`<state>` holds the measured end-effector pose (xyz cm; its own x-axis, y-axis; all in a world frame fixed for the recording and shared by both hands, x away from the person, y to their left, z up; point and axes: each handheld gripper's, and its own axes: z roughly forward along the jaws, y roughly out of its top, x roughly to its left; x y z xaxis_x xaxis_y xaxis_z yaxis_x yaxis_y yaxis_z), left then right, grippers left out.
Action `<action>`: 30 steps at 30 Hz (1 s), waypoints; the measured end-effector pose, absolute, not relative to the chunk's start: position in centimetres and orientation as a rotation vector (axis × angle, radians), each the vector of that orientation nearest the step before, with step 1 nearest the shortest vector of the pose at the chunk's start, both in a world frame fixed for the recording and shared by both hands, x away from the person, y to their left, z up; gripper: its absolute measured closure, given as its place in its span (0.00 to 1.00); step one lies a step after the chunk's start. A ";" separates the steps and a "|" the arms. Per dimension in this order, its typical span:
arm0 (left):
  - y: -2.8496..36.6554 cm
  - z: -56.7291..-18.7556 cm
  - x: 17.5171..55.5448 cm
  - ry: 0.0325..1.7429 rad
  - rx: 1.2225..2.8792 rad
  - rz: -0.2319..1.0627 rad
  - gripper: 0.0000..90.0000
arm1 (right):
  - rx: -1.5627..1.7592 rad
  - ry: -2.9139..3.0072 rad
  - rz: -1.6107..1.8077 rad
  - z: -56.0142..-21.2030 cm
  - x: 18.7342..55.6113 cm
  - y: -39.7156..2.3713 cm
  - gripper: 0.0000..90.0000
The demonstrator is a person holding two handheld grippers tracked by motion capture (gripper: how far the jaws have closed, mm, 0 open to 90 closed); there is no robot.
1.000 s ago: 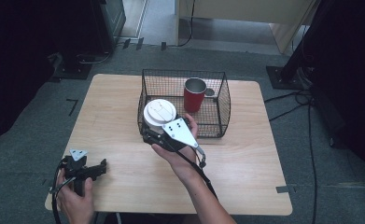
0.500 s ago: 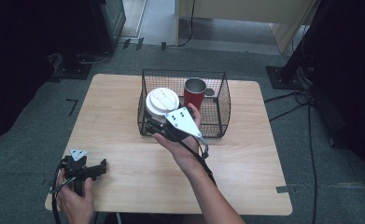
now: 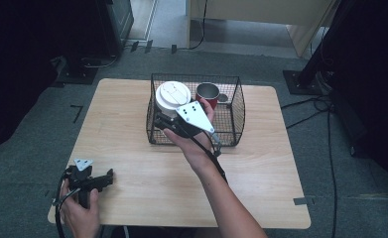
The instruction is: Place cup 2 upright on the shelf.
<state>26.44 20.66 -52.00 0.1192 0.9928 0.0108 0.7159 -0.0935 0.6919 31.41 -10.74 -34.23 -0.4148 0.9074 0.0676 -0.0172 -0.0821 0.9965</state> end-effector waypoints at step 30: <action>20.7 -52.0 26.4 1.650 1.867 0.677 0.00 | 1.054 1.383 1.547 -36.0 38.1 -10.9 0.18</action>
